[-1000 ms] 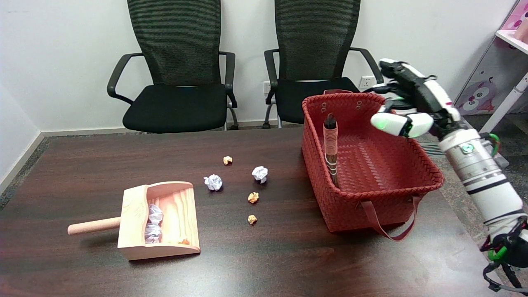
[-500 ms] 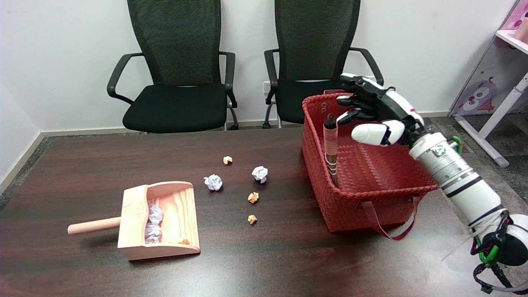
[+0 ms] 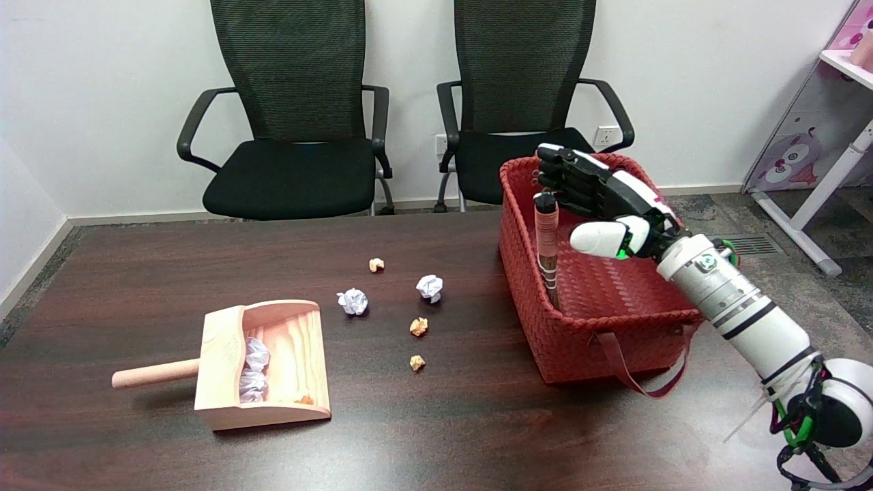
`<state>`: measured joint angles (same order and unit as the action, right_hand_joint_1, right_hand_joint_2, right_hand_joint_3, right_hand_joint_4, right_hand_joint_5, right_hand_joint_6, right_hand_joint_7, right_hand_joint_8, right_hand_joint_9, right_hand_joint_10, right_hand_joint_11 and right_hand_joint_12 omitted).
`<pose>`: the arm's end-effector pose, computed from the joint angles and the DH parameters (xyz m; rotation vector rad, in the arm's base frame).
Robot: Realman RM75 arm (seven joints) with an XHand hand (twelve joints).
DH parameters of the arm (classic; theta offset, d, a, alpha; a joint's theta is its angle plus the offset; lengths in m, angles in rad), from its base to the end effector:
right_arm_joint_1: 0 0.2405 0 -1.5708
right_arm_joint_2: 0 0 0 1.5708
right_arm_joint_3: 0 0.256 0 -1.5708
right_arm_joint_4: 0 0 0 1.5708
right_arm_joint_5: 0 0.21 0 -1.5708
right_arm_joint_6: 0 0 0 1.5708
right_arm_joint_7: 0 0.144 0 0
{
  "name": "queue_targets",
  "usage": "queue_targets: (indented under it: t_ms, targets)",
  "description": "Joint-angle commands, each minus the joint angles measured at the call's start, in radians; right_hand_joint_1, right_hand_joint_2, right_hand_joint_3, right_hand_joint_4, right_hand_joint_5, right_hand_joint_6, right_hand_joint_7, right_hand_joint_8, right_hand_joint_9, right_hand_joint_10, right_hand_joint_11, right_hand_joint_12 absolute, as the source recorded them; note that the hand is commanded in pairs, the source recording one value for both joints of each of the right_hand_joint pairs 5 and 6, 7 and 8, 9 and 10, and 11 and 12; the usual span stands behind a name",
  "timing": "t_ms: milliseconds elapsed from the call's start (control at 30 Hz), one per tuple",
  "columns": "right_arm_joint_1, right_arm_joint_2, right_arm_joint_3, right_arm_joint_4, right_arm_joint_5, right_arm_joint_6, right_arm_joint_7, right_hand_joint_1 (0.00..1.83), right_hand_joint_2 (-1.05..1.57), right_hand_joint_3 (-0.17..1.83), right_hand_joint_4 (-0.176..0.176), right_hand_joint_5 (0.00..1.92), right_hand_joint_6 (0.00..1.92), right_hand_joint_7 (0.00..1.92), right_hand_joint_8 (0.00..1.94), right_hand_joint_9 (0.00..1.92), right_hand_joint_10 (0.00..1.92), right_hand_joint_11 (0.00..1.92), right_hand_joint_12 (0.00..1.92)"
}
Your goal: Pick up the broom by its handle.
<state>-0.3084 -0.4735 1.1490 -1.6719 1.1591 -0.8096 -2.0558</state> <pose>-0.2070 -0.2658 0.3867 1.5746 -1.0031 1.0738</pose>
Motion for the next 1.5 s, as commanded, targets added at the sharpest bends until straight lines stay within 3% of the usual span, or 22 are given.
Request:
queue_targets:
  t_ms: [33,300,500,700,1100,1167,1300,1367,1467,1500]
  targets:
    - [0.117,-0.141,-0.103,0.133,-0.096,-0.085,0.109,0.81,-0.15,0.54,-0.111,0.22,0.22,0.22,0.22,0.24,0.24,0.42,0.42]
    - [0.135,-0.233,-0.104,0.164,-0.150,-0.076,0.103,0.81,-0.12,0.48,-0.123,0.27,0.27,0.27,0.27,0.24,0.24,0.41,0.41]
    - [0.156,-0.294,-0.107,0.207,-0.195,-0.074,0.102,0.82,-0.07,0.48,-0.076,0.26,0.26,0.26,0.26,0.26,0.26,0.41,0.41]
    - [0.186,-0.365,-0.107,0.264,-0.216,-0.074,0.033,0.83,-0.02,0.52,-0.077,0.25,0.25,0.25,0.25,0.28,0.28,0.42,0.42]
    - [0.203,-0.376,-0.109,0.262,-0.216,-0.051,0.003,0.85,0.03,0.56,-0.095,0.28,0.28,0.28,0.28,0.33,0.33,0.48,0.48]
    - [0.205,-0.378,-0.113,0.259,-0.216,-0.051,0.003,0.85,0.04,0.56,-0.101,0.31,0.31,0.31,0.31,0.40,0.40,0.60,0.60]
    - [0.207,-0.378,-0.118,0.259,-0.210,-0.051,0.003,0.85,0.09,0.55,-0.132,0.49,0.49,0.49,0.49,0.71,0.71,1.11,1.11]
    - [0.209,-0.379,-0.118,0.258,-0.208,-0.051,0.003,0.87,0.12,0.56,-0.156,0.79,0.79,0.79,0.79,1.00,1.00,1.39,1.39]
    - [0.210,-0.381,-0.118,0.256,-0.208,-0.051,0.003,0.86,0.16,0.56,-0.106,1.00,1.00,1.00,1.00,1.28,1.28,1.59,1.59]
    - [0.210,-0.381,-0.118,0.256,-0.208,-0.051,0.003,0.86,0.18,0.57,-0.034,1.07,1.07,1.07,1.07,1.38,1.38,1.65,1.65]
